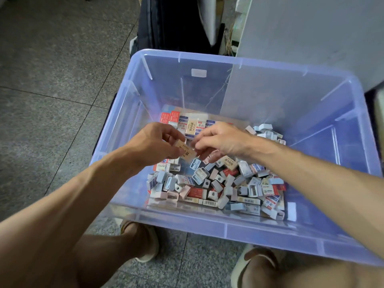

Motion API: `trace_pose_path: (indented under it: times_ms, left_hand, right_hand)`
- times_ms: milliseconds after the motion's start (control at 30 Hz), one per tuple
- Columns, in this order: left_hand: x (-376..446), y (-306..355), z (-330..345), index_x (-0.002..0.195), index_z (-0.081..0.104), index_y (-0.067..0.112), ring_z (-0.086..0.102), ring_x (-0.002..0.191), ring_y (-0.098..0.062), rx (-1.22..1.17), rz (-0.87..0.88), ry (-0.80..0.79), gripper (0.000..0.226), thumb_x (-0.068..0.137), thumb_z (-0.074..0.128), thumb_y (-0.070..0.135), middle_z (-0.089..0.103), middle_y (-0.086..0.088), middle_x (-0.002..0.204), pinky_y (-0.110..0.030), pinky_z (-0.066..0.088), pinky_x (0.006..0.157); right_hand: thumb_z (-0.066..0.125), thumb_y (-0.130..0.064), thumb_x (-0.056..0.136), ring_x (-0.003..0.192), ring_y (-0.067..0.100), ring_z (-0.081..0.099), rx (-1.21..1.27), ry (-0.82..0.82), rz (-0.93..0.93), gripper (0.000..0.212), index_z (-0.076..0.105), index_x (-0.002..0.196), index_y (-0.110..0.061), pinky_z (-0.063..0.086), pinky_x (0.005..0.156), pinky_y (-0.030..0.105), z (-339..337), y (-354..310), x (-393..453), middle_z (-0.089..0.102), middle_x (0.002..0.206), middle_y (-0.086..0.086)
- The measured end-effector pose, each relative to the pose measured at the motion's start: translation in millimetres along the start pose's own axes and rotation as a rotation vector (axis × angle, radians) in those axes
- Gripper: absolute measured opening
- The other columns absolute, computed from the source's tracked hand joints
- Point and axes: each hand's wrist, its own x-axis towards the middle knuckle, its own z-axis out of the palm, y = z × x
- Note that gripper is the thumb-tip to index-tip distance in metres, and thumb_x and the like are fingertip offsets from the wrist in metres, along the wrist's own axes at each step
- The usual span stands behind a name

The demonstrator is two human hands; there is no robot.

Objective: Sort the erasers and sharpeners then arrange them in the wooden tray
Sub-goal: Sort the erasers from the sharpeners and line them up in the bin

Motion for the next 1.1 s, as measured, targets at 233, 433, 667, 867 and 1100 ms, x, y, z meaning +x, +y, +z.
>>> trace_pose_path:
  times_ms: [233, 433, 667, 867, 1100]
  left_hand:
    - [5.2, 16.4, 14.5, 0.088, 0.063, 0.007, 0.064, 0.069, -0.015, -0.197, 0.118, -0.088, 0.021, 0.080, 0.070, -0.011, 0.059, -0.014, 0.086, -0.021, 0.059, 0.070]
    - [15.4, 11.6, 29.9, 0.086, 0.065, 0.008, 0.062, 0.059, -0.009, 0.090, 0.229, -0.199, 0.019, 0.077, 0.081, 0.012, 0.064, -0.002, 0.067, -0.020, 0.055, 0.062]
    - [32.9, -30.7, 36.2, 0.101, 0.068, 0.016, 0.064, 0.087, -0.014, 0.825, 0.158, -0.481, 0.028, 0.082, 0.076, 0.035, 0.068, 0.007, 0.094, -0.027, 0.050, 0.079]
    - [39.1, -32.4, 58.5, 0.122, 0.061, 0.019, 0.060, 0.103, -0.014, 0.852, 0.111, -0.643, 0.044, 0.084, 0.075, 0.036, 0.064, 0.006, 0.113, -0.029, 0.049, 0.092]
    - [43.9, -36.0, 72.1, 0.117, 0.057, 0.022, 0.056, 0.094, -0.008, 0.770, 0.180, -0.737, 0.035, 0.086, 0.073, 0.021, 0.057, 0.009, 0.112, -0.012, 0.041, 0.069]
  right_hand:
    - [0.082, -0.004, 0.078, 0.060, 0.013, 0.058, 0.182, 0.206, 0.029, 0.018, 0.071, 0.091, 0.000, 0.048, 0.053, 0.022, 1.0, 7.8, -23.9, 0.065, 0.070, 0.004]
    - [0.079, -0.012, 0.080, 0.064, 0.015, 0.064, 0.124, 0.313, 0.040, 0.008, 0.073, 0.076, -0.015, 0.055, 0.064, 0.031, -18.7, 14.2, -39.5, 0.071, 0.074, 0.008]
    - [0.077, -0.015, 0.084, 0.068, 0.013, 0.067, 0.040, 0.377, 0.077, 0.007, 0.072, 0.089, -0.012, 0.058, 0.065, 0.029, -34.4, 21.7, -42.5, 0.077, 0.085, 0.011]
    - [0.075, -0.014, 0.085, 0.064, 0.008, 0.065, 0.008, 0.384, 0.044, 0.006, 0.071, 0.089, -0.012, 0.058, 0.063, 0.026, -40.4, 20.8, -41.3, 0.075, 0.081, 0.003]
    - [0.072, -0.014, 0.087, 0.066, 0.011, 0.065, 0.003, 0.396, 0.037, 0.004, 0.068, 0.087, -0.015, 0.060, 0.070, 0.031, -46.4, 19.1, -43.6, 0.074, 0.082, 0.005]
